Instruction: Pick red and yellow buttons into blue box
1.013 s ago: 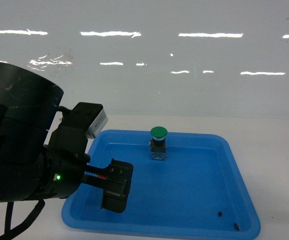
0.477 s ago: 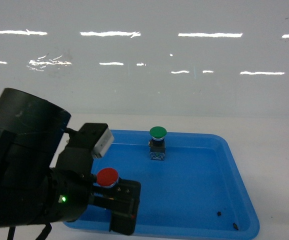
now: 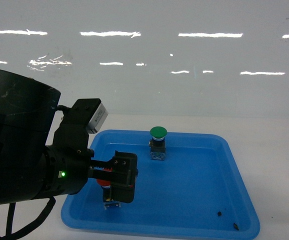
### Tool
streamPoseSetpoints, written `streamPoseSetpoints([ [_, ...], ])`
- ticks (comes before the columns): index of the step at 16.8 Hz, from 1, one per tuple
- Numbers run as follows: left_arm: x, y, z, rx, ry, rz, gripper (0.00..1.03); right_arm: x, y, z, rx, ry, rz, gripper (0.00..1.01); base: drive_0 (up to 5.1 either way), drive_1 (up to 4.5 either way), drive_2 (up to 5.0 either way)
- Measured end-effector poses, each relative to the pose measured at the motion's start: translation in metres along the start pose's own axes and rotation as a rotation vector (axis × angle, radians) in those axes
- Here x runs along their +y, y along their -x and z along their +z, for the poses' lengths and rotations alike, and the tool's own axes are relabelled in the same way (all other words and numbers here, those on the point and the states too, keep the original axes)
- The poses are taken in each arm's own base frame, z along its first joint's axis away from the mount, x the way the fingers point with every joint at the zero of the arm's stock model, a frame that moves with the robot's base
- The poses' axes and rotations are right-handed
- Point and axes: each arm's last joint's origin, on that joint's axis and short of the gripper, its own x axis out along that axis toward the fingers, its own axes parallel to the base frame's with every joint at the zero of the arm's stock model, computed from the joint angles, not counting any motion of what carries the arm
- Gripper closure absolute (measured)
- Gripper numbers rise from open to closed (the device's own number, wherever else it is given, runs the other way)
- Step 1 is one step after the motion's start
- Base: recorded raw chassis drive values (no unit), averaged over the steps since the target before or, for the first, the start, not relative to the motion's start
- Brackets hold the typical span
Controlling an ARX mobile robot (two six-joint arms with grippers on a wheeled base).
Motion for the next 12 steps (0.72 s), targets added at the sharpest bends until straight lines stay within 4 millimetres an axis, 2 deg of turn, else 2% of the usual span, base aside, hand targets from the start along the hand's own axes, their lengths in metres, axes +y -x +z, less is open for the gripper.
streamPoseSetpoints([
  [12,0.0000,0.0024,-0.0030,0.015,-0.057,0.002,0.05,0.0000,0.0000,0.0000,0.000,0.000,0.000,0.63,0.0,0.00,0.0],
])
